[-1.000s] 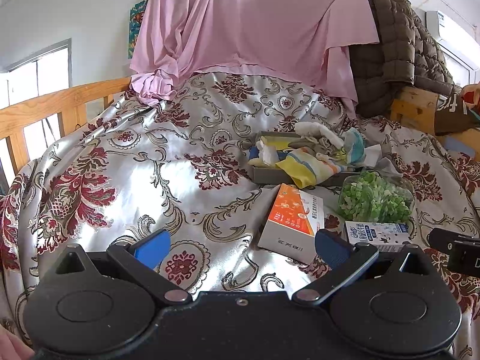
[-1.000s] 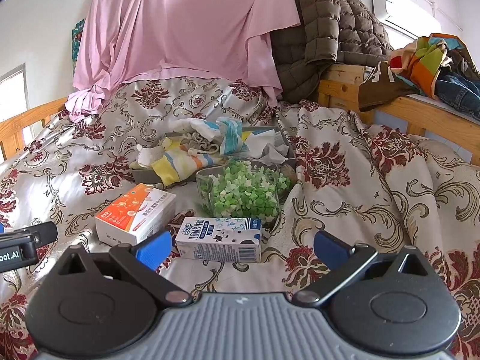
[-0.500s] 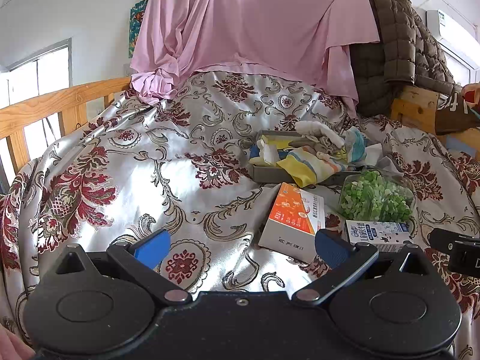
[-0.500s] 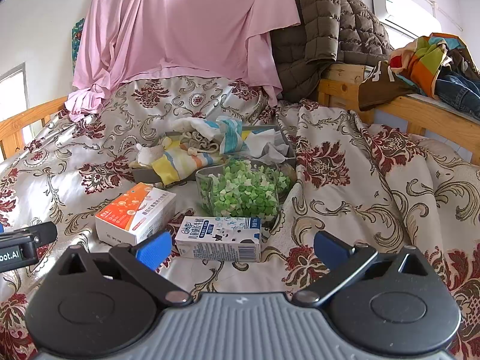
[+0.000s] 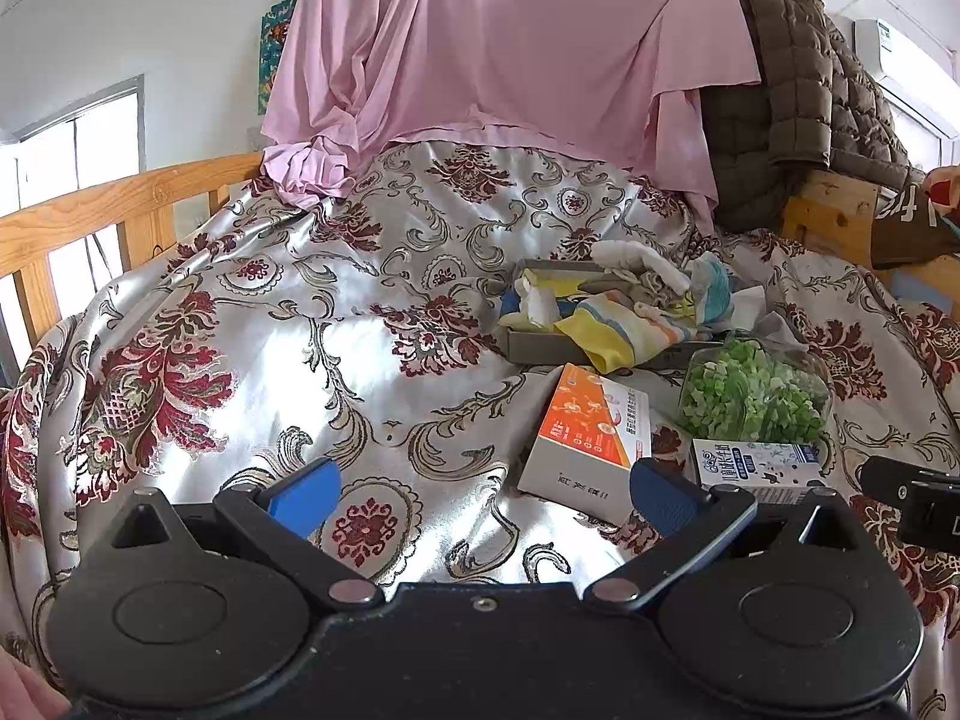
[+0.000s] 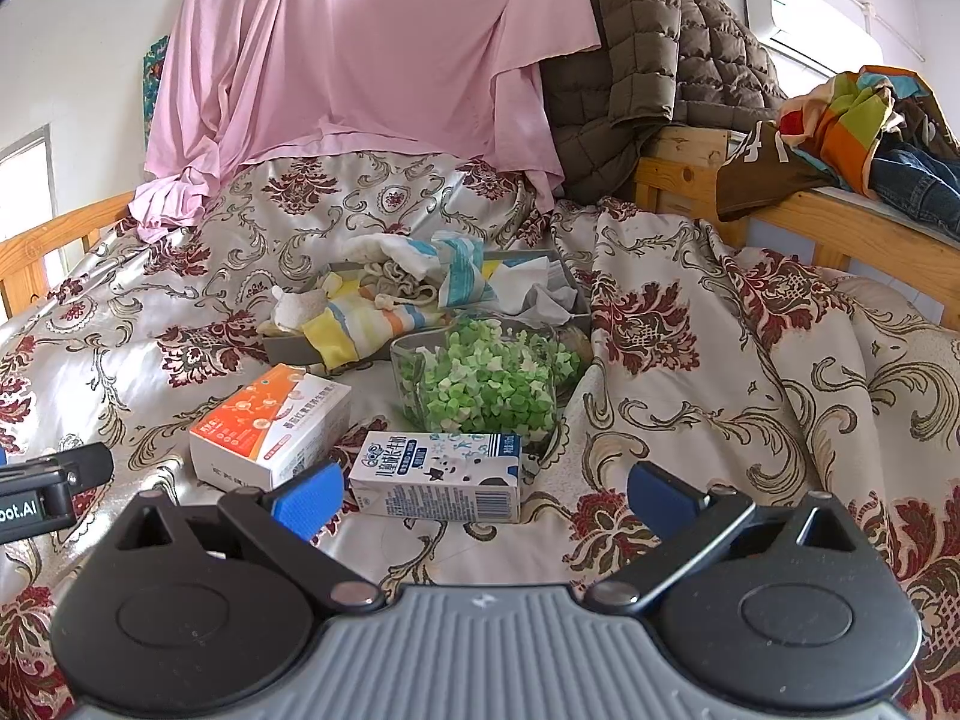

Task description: Organize soft objects

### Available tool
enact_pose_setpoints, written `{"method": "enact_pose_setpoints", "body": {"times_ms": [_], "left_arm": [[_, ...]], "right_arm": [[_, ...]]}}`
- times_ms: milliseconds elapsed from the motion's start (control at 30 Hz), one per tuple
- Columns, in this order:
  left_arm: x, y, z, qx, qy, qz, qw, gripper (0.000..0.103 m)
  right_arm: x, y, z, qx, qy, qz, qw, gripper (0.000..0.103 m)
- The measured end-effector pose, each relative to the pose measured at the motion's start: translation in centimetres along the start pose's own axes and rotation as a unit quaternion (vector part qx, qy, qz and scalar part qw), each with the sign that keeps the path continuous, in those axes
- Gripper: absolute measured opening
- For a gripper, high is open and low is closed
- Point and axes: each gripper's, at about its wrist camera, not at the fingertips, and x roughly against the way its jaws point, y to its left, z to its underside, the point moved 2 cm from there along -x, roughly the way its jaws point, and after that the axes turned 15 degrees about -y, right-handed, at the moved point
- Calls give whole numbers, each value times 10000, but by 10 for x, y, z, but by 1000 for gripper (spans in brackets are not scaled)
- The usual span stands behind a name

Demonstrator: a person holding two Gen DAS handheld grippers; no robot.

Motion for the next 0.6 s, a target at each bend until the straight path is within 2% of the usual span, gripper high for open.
{"method": "enact_pose_setpoints", "body": {"times_ms": [333, 467, 600], "left_arm": [[0, 0, 0, -3, 9, 2, 10000, 102], [1, 0, 1, -45, 72, -120, 9999, 102], [-1, 2, 5, 40, 295, 179, 9994, 102]], "right_arm": [[0, 0, 0, 1, 4, 2, 10000, 103], [0, 0, 0, 1, 4, 2, 10000, 103], [0, 0, 0, 2, 5, 0, 10000, 103]]}}
